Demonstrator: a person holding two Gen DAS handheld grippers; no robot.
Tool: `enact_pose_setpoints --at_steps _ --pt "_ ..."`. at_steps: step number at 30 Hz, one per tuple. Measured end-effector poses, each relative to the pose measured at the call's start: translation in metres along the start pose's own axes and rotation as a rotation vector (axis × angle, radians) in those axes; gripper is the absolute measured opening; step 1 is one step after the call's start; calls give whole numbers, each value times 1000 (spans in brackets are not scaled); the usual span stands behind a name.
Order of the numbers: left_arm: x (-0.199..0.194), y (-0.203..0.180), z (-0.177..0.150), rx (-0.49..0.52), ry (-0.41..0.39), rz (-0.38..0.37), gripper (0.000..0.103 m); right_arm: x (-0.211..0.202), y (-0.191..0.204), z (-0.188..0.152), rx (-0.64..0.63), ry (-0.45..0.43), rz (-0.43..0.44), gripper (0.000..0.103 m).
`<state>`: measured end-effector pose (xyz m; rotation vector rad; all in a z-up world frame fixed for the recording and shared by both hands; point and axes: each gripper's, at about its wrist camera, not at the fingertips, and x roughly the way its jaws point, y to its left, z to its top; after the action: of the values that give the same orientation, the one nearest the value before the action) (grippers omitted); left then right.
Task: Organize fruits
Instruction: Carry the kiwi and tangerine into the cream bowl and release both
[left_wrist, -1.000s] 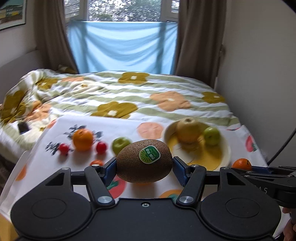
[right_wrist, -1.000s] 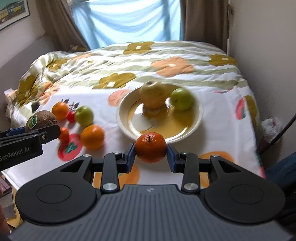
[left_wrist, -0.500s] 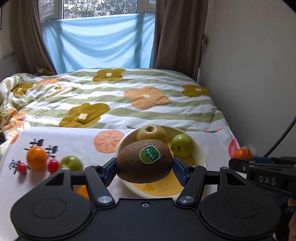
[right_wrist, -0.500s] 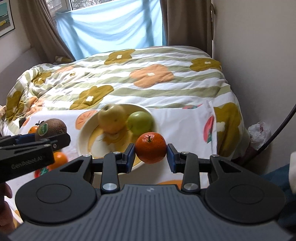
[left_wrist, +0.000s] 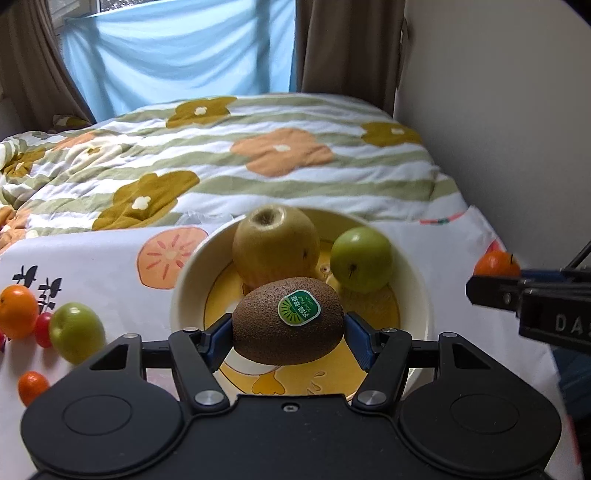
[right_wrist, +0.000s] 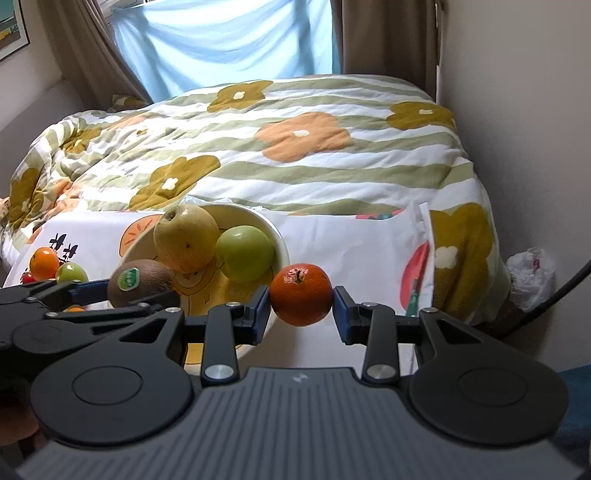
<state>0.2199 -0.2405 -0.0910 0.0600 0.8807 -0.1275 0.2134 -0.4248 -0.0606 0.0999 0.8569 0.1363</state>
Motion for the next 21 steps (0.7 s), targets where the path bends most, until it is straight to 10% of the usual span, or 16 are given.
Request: enact_pose_setpoints --at_steps 11,15,21 --pt "21 0 -6 63 54 8 70 18 4 3 -6 24 31 51" --pt "9 10 -7 44 29 -1 95 18 3 4 -9 23 30 51" --pt "-11 30 -7 -25 20 -10 96 17 3 6 -23 25 30 51"
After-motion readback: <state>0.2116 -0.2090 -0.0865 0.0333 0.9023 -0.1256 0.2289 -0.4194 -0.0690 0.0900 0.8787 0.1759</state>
